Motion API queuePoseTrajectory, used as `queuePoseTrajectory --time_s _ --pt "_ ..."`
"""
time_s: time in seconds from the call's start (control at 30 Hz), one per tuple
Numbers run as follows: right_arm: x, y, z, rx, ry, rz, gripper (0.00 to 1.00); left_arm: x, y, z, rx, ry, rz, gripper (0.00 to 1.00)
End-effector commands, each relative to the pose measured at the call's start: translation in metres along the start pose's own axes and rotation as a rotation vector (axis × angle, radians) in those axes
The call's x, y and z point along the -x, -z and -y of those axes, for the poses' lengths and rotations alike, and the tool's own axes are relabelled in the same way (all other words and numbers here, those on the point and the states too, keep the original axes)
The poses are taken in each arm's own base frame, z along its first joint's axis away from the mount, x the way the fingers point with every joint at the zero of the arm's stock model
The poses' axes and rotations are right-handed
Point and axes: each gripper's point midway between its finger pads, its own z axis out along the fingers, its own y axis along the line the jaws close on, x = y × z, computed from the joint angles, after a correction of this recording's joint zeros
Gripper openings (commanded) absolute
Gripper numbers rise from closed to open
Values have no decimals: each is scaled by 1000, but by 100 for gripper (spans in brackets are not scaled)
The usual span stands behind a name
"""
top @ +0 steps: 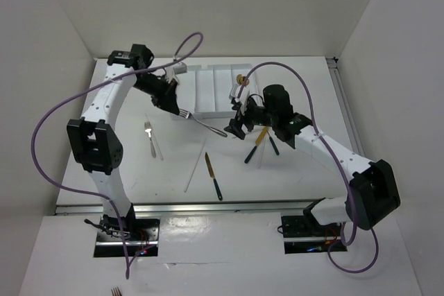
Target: Sort the eating utensils into containers
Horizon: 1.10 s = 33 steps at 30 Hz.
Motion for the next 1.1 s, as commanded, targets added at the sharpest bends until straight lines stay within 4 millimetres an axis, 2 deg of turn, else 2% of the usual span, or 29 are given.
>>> queuePoseTrajectory --time_s 0.0,0.1,0.17,0.3,0.33,0.37,0.4,0.5,0.63,0.83,0.93,1.03,1.07 --pt "57 -1 13 12 69 156 88 -2 -4 54 -124 -98 8 0" --pt "65 -7 14 44 58 163 90 -4 -11 62 -154 -98 -3 0" --pt "61 -14 12 77 40 146 90 -4 -14 65 -161 -95 -9 0" --pt "61 -21 0 184 -8 128 90 3 -20 74 -183 -104 -12 0" --pt "66 -20 -6 230 -24 125 90 5 -18 74 -179 -112 -6 0" --pt "61 -24 -7 254 -44 109 90 7 -19 72 -178 -113 -5 0" --pt "72 -25 -13 287 -42 118 90 9 -22 73 -184 -121 -9 0" --pt "66 -28 -30 368 -81 72 90 11 -25 74 -190 -118 -14 0" --pt "65 -22 -54 494 -105 44 89 13 -27 71 -190 -119 -13 0" --pt "49 -22 -72 597 -175 -25 80 24 -25 69 -185 -132 9 0" --pt "49 -22 -77 608 -178 -31 68 31 -22 72 -183 -141 27 0" --pt "37 -25 -80 621 -210 -62 51 35 -22 69 -175 -150 39 0" --pt "37 -25 -80 621 -210 -62 27 35 -22 69 -175 -141 39 0"
